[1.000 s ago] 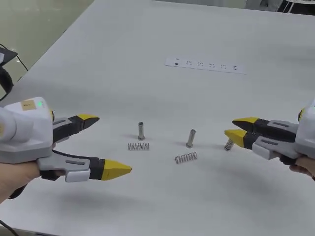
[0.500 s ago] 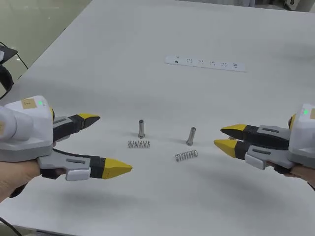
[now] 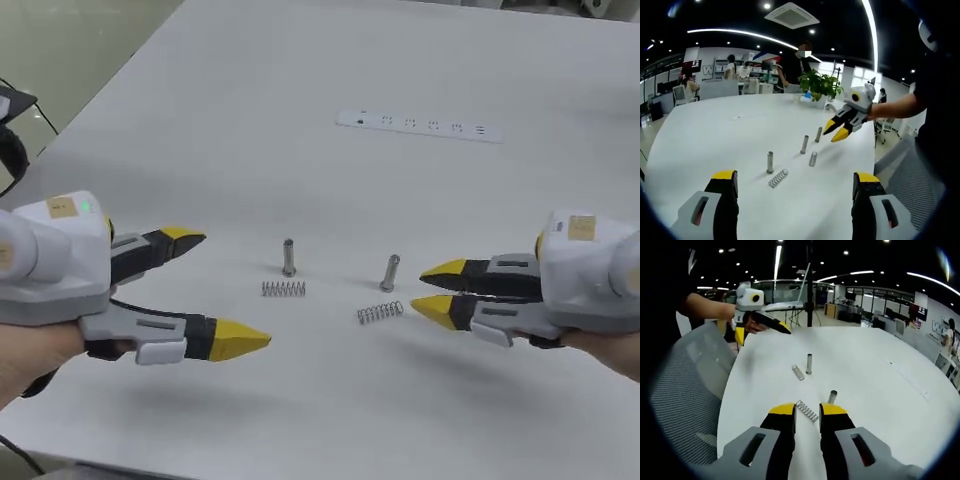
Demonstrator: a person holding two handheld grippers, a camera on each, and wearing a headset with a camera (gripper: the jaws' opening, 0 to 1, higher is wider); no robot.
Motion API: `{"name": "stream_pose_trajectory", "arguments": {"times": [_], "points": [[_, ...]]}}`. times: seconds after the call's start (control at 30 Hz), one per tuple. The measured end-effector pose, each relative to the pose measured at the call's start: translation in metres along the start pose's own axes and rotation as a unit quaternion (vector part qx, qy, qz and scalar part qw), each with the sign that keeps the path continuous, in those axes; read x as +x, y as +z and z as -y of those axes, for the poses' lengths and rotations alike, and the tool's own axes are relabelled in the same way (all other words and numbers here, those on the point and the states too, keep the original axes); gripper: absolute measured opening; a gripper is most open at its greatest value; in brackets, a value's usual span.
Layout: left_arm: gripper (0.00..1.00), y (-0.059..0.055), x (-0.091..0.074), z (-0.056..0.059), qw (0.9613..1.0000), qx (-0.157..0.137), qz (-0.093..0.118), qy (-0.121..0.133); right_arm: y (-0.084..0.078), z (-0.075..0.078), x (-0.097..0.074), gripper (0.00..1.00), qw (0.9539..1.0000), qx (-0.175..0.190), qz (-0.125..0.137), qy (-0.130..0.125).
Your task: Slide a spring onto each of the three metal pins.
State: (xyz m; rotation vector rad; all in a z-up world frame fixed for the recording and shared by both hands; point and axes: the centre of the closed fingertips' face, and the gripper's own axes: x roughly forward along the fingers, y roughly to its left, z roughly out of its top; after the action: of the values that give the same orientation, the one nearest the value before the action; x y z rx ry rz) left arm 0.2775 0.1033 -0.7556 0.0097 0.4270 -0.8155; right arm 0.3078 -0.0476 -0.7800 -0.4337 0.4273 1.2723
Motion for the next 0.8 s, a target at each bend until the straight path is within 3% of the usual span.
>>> {"name": "stream_pose_trajectory", "arguments": {"times": [0.2,0.3,0.8], "points": [[0.92,-0.002,-0.001,0.000,1.0000,-0.001,-0.001,0.001,-0.009,-0.001,0.012,0.16,0.9983,-0.038,-0.039,0.019],[0.92,-0.003,-0.002,-0.001,1.0000,-0.001,-0.002,0.003,-0.021,-0.001,0.018,0.17,0.9947,-0.060,-0.077,0.030],[0.92,-0.006,-0.004,0.001,1.0000,-0.003,-0.005,0.002,-0.037,0.001,0.045,0.15,0.9830,-0.101,-0.143,0.055]]}}
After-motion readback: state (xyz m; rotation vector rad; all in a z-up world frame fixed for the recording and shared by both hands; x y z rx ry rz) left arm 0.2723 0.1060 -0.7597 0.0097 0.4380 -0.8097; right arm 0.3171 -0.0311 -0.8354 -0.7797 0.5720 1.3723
